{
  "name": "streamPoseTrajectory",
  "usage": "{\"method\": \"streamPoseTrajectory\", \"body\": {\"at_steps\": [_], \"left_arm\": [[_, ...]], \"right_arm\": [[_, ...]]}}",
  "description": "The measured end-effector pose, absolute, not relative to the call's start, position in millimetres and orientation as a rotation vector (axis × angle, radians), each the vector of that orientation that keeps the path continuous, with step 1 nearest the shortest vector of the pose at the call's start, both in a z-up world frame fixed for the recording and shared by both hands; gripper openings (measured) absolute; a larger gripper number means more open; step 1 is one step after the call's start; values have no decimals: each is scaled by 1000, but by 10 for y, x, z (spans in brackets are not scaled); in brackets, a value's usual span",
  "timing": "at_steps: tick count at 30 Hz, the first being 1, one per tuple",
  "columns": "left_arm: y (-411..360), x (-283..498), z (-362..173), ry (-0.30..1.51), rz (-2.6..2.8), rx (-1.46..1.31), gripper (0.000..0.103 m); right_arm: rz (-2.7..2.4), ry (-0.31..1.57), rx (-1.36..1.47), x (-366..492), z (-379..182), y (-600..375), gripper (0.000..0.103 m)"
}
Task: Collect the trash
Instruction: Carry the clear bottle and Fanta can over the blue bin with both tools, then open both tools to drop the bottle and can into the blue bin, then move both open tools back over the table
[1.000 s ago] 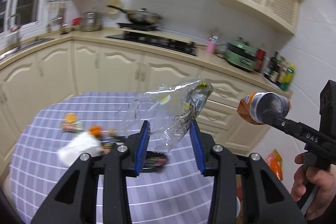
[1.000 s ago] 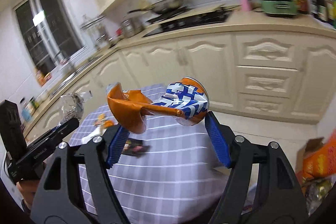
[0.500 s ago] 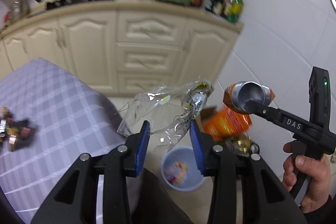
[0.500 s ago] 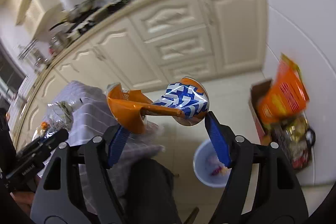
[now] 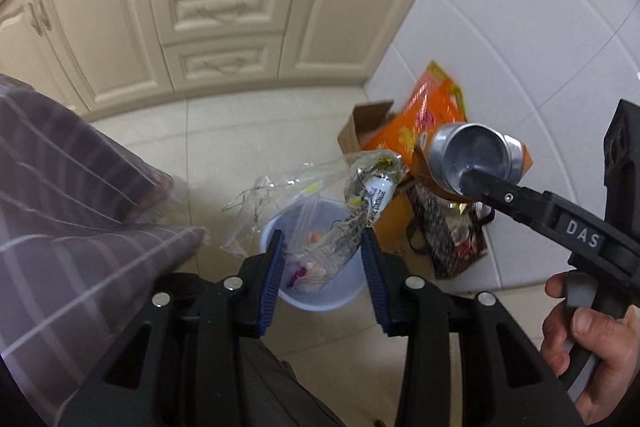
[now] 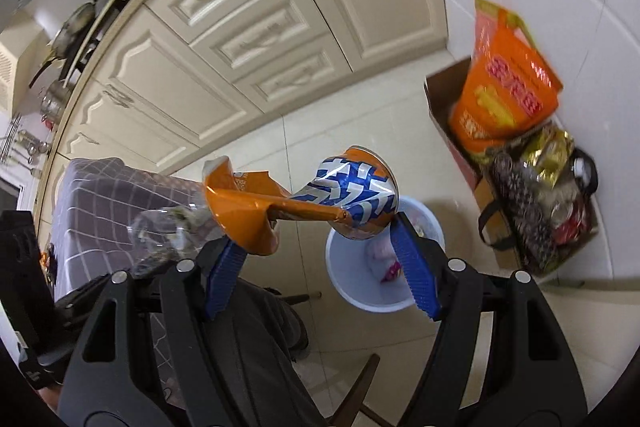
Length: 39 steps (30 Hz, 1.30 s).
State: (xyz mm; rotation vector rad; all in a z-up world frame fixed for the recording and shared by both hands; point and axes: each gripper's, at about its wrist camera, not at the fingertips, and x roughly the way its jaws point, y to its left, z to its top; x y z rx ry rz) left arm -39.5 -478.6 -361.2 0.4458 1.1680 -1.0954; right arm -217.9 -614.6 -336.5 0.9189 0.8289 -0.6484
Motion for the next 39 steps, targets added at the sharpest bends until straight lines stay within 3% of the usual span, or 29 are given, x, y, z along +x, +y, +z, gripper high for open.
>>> {"method": "streamPoseTrajectory", "body": {"at_steps": [6,9,10,13,27,39], "left_arm": [[-5087,-401,-3963,1238,-1135,490,43],[-5144,-440,-4045,1253,-1134,533,81],[-5135,-443,-4036,1234,-1128,545,82],[-5094,-421,-3965,1209,-1117,551,84],[-4656,-258,-3186,1041,-1087,424,91],[-4232,-191,-2609,937,-1090,314,91]], "right_arm": [[-657,860,1003,-2189,-3693,-6241,72],[-671,871,1045,-2216,-3814,-6278,88],[-678,865,1055,-2238,-3829,-6283,93],[-699,862,1051,-2258,-3815,-6284,97],[-691,842,977,-2067,-3491,-6138,97],[-649,775,878,-1841,-2900,-5928,97]]}}
